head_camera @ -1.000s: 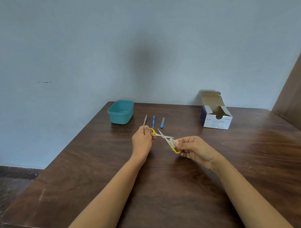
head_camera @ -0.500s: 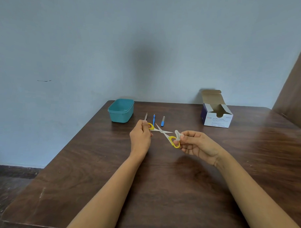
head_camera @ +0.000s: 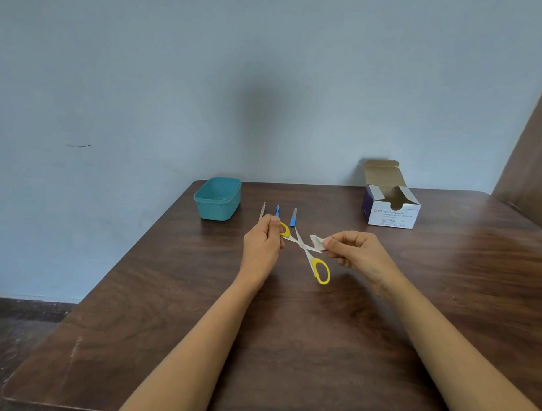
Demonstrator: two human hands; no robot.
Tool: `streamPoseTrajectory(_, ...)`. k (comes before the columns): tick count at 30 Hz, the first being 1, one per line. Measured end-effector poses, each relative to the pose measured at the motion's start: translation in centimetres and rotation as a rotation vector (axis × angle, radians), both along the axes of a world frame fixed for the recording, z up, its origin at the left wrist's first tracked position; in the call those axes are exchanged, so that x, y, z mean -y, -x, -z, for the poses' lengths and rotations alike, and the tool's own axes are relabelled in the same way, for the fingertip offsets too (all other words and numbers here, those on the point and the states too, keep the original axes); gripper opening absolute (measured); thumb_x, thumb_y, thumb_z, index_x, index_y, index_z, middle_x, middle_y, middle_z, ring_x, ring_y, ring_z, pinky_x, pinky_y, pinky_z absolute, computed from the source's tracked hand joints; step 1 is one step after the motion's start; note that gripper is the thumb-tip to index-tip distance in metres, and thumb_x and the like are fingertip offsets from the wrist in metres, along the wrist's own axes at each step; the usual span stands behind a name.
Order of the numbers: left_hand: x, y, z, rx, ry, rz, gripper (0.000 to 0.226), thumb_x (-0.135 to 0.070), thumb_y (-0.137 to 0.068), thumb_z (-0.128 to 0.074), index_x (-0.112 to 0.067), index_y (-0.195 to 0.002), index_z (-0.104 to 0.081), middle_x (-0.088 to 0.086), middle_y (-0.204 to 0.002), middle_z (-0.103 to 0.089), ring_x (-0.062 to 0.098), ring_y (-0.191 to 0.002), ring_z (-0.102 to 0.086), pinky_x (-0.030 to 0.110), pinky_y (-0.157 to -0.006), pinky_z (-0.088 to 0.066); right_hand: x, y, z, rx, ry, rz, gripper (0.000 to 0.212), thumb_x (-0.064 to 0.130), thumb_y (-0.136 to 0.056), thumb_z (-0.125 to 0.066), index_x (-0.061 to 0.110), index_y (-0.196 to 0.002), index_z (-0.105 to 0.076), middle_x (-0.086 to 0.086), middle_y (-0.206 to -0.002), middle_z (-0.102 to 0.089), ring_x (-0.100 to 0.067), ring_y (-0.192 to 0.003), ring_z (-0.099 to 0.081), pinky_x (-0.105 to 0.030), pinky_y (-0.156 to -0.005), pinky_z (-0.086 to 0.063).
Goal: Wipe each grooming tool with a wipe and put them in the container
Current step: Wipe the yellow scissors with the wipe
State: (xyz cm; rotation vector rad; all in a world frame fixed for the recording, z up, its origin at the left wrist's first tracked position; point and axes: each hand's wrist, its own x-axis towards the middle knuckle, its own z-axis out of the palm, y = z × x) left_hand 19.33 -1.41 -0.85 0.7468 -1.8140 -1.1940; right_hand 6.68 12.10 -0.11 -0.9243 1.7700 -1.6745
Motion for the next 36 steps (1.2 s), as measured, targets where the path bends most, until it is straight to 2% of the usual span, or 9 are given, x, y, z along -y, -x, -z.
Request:
streamPoseTrajectory(3,-0.11,-0.04,-0.03,0.004,0.008,0.013,0.035,-0.029,-0.103,-0.037,-0.024,-0.074,-0.055,0.001,-0.066,-0.056,0.009,-0.063,-0.052,0.033,-0.071,-0.049,0.05,-0.07,0.11,-0.083,-0.001,-0.036,0.007,0.015,-0.085,-0.069,0.011,-0.081,-0.073,0.001,-0.069,-0.068,-0.006,-0.065,-0.057,-0.019,-0.060,-0.042)
streamPoseTrajectory(6,-0.09,-0.04,-0.01,0.006,0.016,0.015,0.035,-0.028,-0.103,-0.038,-0.024,-0.073,-0.056,0.002,-0.066,-0.056,0.011,-0.063,-0.052,0.032,-0.070,-0.048,0.00,-0.04,0.20,-0.162,-0.019,-0.072,0.007,0.015,-0.085,-0.069,0.009,-0.084,-0.073,-0.005,-0.076,-0.068,-0.007,-0.068,-0.057,-0.020,-0.061,-0.042)
streamPoseTrajectory(12,0.01,-0.06,0.19,0.035,0.096,0.006,0.031,-0.026,-0.102,-0.040,-0.017,-0.078,-0.058,-0.001,-0.065,-0.056,-0.002,-0.054,-0.051,0.014,-0.058,-0.043,-0.18,-0.03,0.08,-0.233,-0.007,-0.136,0.008,0.015,-0.086,-0.068,0.011,-0.086,-0.074,0.000,-0.078,-0.071,-0.003,-0.070,-0.059,-0.021,-0.065,-0.044)
streamPoseTrajectory(17,0.00,0.02,0.27,0.032,0.103,0.009,0.031,-0.025,-0.102,-0.042,-0.006,-0.086,-0.060,0.000,-0.068,-0.056,-0.007,-0.055,-0.052,0.005,-0.054,-0.042,-0.23,-0.40,-0.26,-0.329,-0.023,-0.173,0.011,0.013,-0.087,-0.065,0.016,-0.083,-0.075,0.005,-0.077,-0.072,-0.001,-0.071,-0.062,-0.013,-0.066,-0.048)
streamPoseTrajectory(22,-0.17,0.07,0.26,0.024,0.116,0.009,0.030,-0.025,-0.102,-0.042,-0.008,-0.085,-0.060,0.000,-0.068,-0.057,-0.007,-0.056,-0.053,0.005,-0.054,-0.042,-0.21,-0.53,-0.22,-0.443,-0.005,-0.128,0.011,0.014,-0.085,-0.067,0.017,-0.081,-0.076,0.004,-0.076,-0.073,-0.008,-0.073,-0.064,-0.018,-0.069,-0.051)
streamPoseTrajectory(26,-0.22,0.04,0.28,0.036,0.131,0.004,0.031,-0.026,-0.102,-0.041,-0.009,-0.084,-0.059,0.000,-0.066,-0.056,-0.006,-0.056,-0.052,0.008,-0.057,-0.042,-0.27,-0.60,-0.30,-0.560,0.011,-0.075,0.012,0.014,-0.083,-0.069,0.021,-0.077,-0.076,0.008,-0.071,-0.071,-0.003,-0.064,-0.060,-0.014,-0.059,-0.046)
streamPoseTrajectory(31,-0.39,-0.11,0.06,0.013,0.129,0.007,0.029,-0.024,-0.102,-0.042,-0.011,-0.084,-0.059,-0.001,-0.066,-0.056,-0.006,-0.056,-0.052,0.005,-0.054,-0.042,-0.49,-0.83,-0.39,-0.672,0.032,-0.093,0.015,0.014,-0.083,-0.069,0.026,-0.075,-0.075,0.012,-0.069,-0.069,-0.011,-0.064,-0.058,-0.023,-0.056,-0.045)
streamPoseTrajectory(33,-0.47,-0.15,-0.01,0.009,0.140,0.003,0.029,-0.024,-0.102,-0.042,-0.009,-0.084,-0.059,-0.002,-0.066,-0.056,-0.003,-0.056,-0.052,0.006,-0.054,-0.042,-0.52,-0.85,-0.36,-0.677,0.029,-0.109,0.015,0.018,-0.085,-0.066,0.025,-0.076,-0.075,0.010,-0.069,-0.069,-0.014,-0.064,-0.059,-0.026,-0.056,-0.046)
streamPoseTrajectory(36,-0.59,-0.14,0.00,0.011,0.150,0.010,0.027,-0.023,-0.102,-0.042,-0.011,-0.084,-0.059,0.000,-0.068,-0.057,0.006,-0.061,-0.052,0.009,-0.057,-0.042,-0.28,-0.80,-0.03,-0.661,0.015,-0.074,0.024,0.029,-0.090,-0.060,0.027,-0.072,-0.075,0.001,-0.066,-0.068,-0.013,-0.054,-0.050,-0.030,-0.051,-0.039)
